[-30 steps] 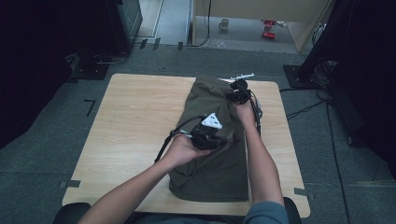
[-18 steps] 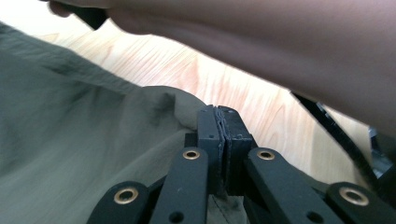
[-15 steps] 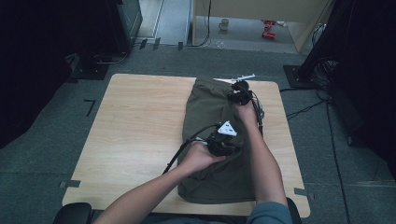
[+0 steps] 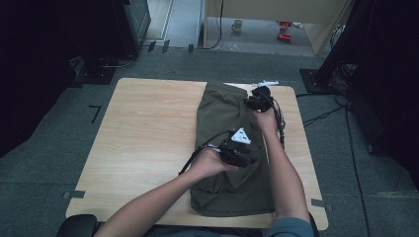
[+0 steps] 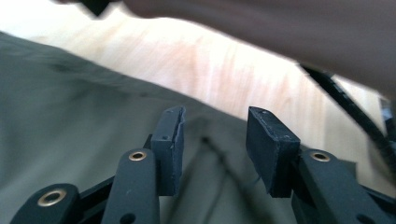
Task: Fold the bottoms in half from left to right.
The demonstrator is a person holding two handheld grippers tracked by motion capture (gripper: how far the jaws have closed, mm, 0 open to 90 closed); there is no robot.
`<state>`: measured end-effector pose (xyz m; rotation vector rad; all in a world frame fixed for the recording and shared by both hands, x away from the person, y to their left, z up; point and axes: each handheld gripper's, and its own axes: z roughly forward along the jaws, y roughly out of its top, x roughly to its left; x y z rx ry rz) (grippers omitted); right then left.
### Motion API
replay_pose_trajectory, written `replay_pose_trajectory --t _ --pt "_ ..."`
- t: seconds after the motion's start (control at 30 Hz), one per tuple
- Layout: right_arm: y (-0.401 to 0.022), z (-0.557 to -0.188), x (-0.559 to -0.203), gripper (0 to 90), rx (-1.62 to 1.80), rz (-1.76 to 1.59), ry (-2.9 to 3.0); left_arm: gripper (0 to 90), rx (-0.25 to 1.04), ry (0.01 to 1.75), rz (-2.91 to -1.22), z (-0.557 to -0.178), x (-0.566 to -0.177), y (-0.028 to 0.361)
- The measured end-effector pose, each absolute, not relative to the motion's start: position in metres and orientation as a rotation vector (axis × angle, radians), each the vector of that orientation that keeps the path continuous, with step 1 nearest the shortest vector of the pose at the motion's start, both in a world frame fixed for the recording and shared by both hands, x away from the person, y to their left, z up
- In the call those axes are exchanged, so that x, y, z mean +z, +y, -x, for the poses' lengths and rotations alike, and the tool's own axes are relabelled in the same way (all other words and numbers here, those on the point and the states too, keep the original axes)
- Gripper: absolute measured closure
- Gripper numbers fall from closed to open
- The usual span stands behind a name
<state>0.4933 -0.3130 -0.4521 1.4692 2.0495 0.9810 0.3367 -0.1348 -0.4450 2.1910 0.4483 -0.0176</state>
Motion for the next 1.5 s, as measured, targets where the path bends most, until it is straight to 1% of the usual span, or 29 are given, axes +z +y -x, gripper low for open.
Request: replay_pose_trajectory --t 0.1,0.2,0.43,0.63,0.77,0.93,1.17,1.33,1.5 --pt "-0.314 -0.487 -0.449 66.7 0.987 -1.468 2.073 56.7 -0.001 0.485 -2.177 -0.348 -0.438 -0.121" --pt "-0.315 -0.48 -0.449 67.9 1.006 -1.463 2.076 56.8 0.064 0.489 -2.188 -0.357 -0.434 -0.106" --pt "-0.32 -0.461 -0.455 68.3 1.041 -1.411 2.061 58.6 0.14 0.566 -2.216 -0.387 -0.444 -0.076" --pt "-0.323 -0.448 -0.465 63.9 1.024 -1.398 2.084 58.7 0.165 0.63 -2.212 -0.405 -0.459 -0.053" --pt "-0.325 -0.439 -0.473 58.1 1.046 -1.421 2.092 58.6 0.171 0.689 -2.219 -0.417 -0.47 -0.04" --pt "-0.323 -0.428 -0.488 54.7 0.995 -1.387 2.135 58.6 0.172 0.714 -2.231 -0.42 -0.487 -0.033" --pt "-0.317 -0.425 -0.512 53.7 0.928 -1.38 2.207 58.5 0.162 0.727 -2.268 -0.422 -0.501 -0.029" --pt "-0.317 -0.421 -0.516 55.2 0.983 -1.389 2.169 57.7 0.156 0.728 -2.283 -0.422 -0.504 -0.027" --pt "-0.314 -0.414 -0.519 55.0 1.017 -1.373 2.148 57.7 0.165 0.729 -2.228 -0.418 -0.509 -0.016"
